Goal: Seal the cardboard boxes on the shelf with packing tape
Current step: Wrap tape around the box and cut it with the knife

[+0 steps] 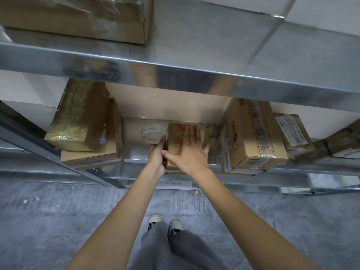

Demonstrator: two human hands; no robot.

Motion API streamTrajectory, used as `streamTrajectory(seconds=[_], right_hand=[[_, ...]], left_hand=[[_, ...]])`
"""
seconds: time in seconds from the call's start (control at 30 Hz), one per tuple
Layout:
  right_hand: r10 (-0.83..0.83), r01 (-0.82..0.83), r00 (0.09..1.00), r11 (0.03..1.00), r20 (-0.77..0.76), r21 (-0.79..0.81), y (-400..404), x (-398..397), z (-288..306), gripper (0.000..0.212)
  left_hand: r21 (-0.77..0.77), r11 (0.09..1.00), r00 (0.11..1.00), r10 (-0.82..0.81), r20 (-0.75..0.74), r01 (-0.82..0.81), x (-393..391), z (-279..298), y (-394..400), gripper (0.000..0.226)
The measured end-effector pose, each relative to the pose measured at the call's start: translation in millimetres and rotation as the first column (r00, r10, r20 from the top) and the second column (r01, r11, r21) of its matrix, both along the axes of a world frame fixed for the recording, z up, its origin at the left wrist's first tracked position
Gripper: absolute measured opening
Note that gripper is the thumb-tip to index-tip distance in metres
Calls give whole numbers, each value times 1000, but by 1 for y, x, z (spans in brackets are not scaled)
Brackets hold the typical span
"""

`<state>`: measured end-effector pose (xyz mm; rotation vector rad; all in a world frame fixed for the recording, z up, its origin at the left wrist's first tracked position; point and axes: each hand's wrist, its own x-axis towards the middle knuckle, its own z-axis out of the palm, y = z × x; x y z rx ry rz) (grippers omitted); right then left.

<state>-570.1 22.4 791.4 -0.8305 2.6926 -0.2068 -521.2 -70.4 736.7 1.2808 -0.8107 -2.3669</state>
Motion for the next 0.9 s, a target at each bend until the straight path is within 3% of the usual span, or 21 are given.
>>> streamTrajectory(seconds=[0.2,0.43,0.53,0.6,0.63,0.7,0.77,0.83,0.9], right_hand=[[52,-54,998,998,-47,-41,-10,15,-4,76],[134,-141,987,987,-89,-78,2,16,-5,64],[52,-49,999,963,6,-265,9,13,-6,67],[8,30,997,883,78,-468,13,9,-8,66],[-3,78,991,817,131,-571,14,6,-10,65],[-16,236,950,690,312,-685,14,3,-14,61],[-27,360,894,641,448,-678,16,0,-17,59],[-66,389,883,658,465,-644,21,-4,-25,59],[-104,320,923,741,371,-590,27,-11,-31,61]], left_hand=[[-54,997,998,-48,52,51,1,-2,-2,36],[-90,991,993,-92,72,99,6,0,-2,32],[-152,986,998,-61,10,62,5,13,1,28],[-293,956,999,-29,22,35,1,27,-1,18],[-433,899,996,-28,89,64,-1,33,-3,14],[-691,685,954,-21,299,232,-3,46,-7,16],[-792,459,881,44,472,402,-4,55,-6,19],[-806,345,840,81,536,481,-5,58,-5,19],[-791,307,817,66,573,530,-5,59,-4,17]])
